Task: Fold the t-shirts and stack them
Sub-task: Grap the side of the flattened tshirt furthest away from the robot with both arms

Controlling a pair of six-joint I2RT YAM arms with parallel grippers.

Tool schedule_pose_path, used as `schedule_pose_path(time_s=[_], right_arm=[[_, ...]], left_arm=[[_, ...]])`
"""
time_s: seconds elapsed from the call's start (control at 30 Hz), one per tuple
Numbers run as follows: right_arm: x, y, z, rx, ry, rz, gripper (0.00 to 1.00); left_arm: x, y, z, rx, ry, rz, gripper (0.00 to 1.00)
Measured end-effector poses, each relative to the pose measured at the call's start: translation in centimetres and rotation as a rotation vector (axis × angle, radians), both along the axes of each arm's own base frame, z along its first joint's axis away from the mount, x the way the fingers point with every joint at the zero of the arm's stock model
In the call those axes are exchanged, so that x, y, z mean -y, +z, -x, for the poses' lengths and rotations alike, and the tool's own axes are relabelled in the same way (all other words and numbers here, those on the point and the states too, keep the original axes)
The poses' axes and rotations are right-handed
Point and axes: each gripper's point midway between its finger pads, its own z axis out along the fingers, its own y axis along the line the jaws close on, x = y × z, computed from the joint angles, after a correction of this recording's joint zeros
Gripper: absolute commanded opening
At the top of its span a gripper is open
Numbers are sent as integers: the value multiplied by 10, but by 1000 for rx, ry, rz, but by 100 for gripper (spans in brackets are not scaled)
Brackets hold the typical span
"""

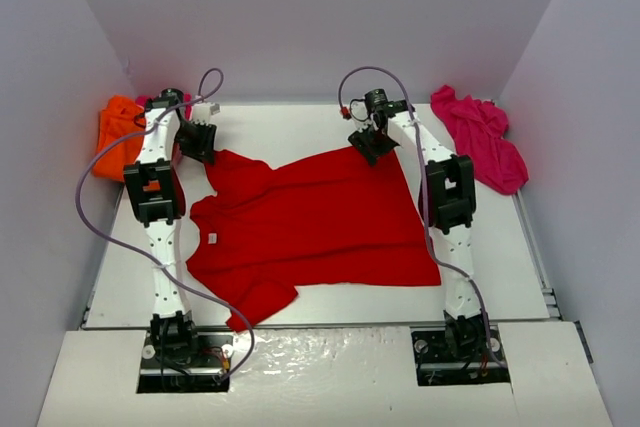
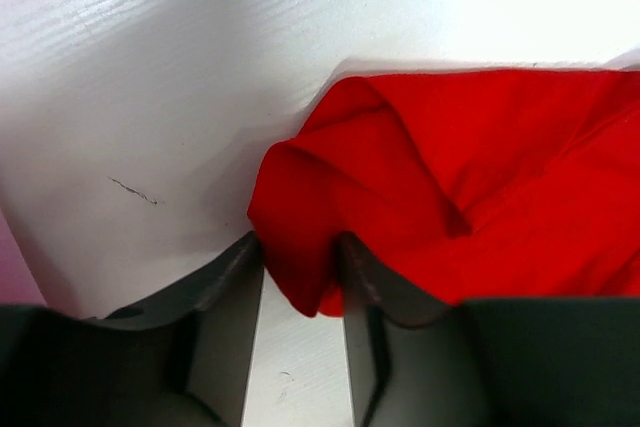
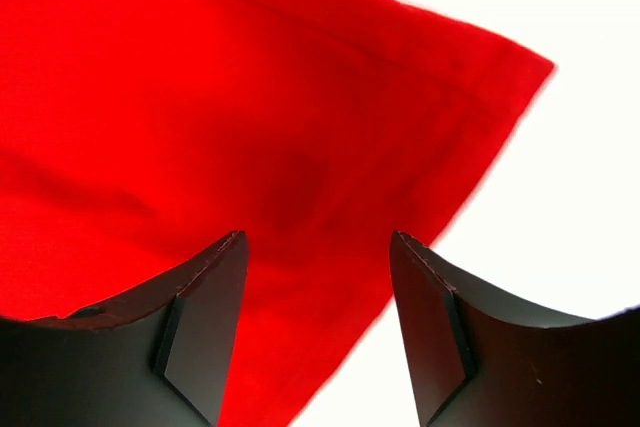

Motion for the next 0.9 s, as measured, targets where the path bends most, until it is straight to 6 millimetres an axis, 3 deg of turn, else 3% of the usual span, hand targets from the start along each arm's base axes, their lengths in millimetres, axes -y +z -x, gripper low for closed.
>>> schedule_pose_path(time_s=[0.13, 0.33, 0.5, 0.63, 0.9], right_arm=[[11, -20, -13, -30, -28, -40, 56], [35, -20, -51, 42, -82, -85, 55], [38, -23, -53, 42, -85, -96, 54], [35, -26, -35, 22, -54, -99, 56], [21, -28, 21, -68, 29, -72, 60]], left_arm=[[2, 0, 3, -7, -3, 11, 26], [4, -1, 7, -14, -13, 22, 20], [5, -3, 9, -21, -20, 25, 0], [6, -3, 13, -29, -24, 29, 0], [8, -3, 18, -39, -26, 38, 0]])
